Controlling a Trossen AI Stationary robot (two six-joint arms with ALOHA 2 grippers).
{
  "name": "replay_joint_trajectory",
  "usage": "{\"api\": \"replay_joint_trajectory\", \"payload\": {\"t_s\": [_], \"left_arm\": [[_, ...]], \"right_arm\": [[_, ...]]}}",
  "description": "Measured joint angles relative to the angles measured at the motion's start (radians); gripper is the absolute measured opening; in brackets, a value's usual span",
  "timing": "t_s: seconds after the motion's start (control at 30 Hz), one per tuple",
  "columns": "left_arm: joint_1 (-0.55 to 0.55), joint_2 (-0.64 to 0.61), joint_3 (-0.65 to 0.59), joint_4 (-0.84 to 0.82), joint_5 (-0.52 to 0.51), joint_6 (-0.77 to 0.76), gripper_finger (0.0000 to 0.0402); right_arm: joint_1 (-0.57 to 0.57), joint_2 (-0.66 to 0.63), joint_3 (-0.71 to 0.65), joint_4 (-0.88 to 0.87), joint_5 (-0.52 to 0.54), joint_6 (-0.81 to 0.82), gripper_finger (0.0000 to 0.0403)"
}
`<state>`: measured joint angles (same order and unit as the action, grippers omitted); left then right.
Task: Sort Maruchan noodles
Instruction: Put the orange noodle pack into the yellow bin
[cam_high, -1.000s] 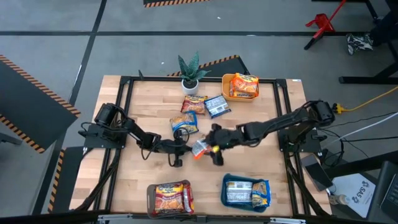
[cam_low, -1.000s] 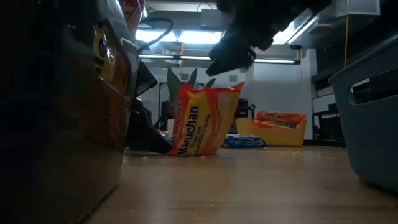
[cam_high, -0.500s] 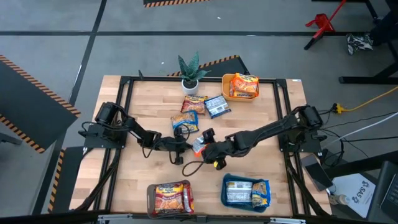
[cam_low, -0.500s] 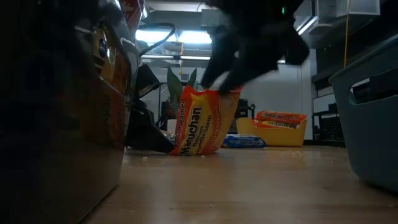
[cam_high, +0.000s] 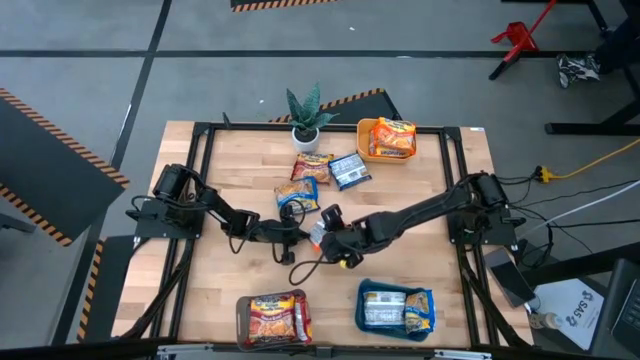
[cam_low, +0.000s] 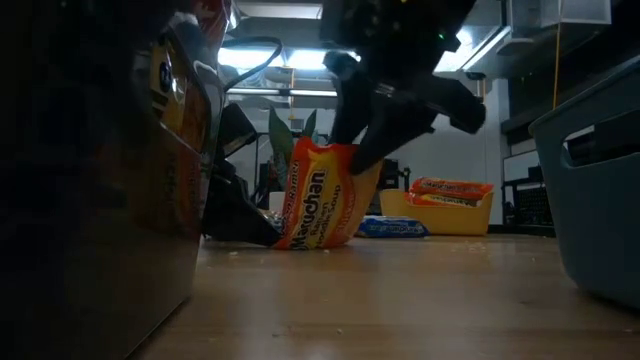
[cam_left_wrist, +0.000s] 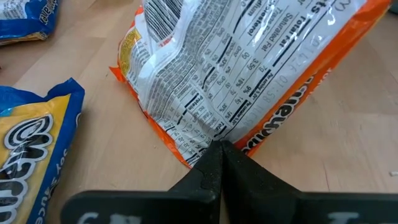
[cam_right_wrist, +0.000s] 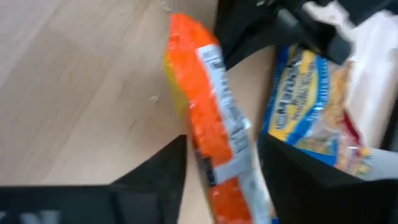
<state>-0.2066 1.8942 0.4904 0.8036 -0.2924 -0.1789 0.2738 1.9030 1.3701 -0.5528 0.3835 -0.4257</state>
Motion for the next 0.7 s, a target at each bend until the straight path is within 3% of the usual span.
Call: {"api": "replay_joint_trajectory", "payload": {"t_s": [0.2, 0.5, 0.7], "left_arm": [[0.0, 0.0, 0.0, 0.0, 0.002, 0.0, 0.0], [-0.001, -0.004, 0.0, -0.001, 0.006, 0.0, 0.0], [-0.002, -0.108, -0.005, -0.058, 0.089, -0.007, 0.0]], "right_arm": [[-0.002, 0.0, -0.016, -0.013, -0.057, -0.005, 0.012], [-0.013, 0.0, -0.014, -0.024, -0.062, 0.05, 0.0092], [-0.013, -0.002, 0.045, -0.087, -0.088, 0.136, 0.006]]}}
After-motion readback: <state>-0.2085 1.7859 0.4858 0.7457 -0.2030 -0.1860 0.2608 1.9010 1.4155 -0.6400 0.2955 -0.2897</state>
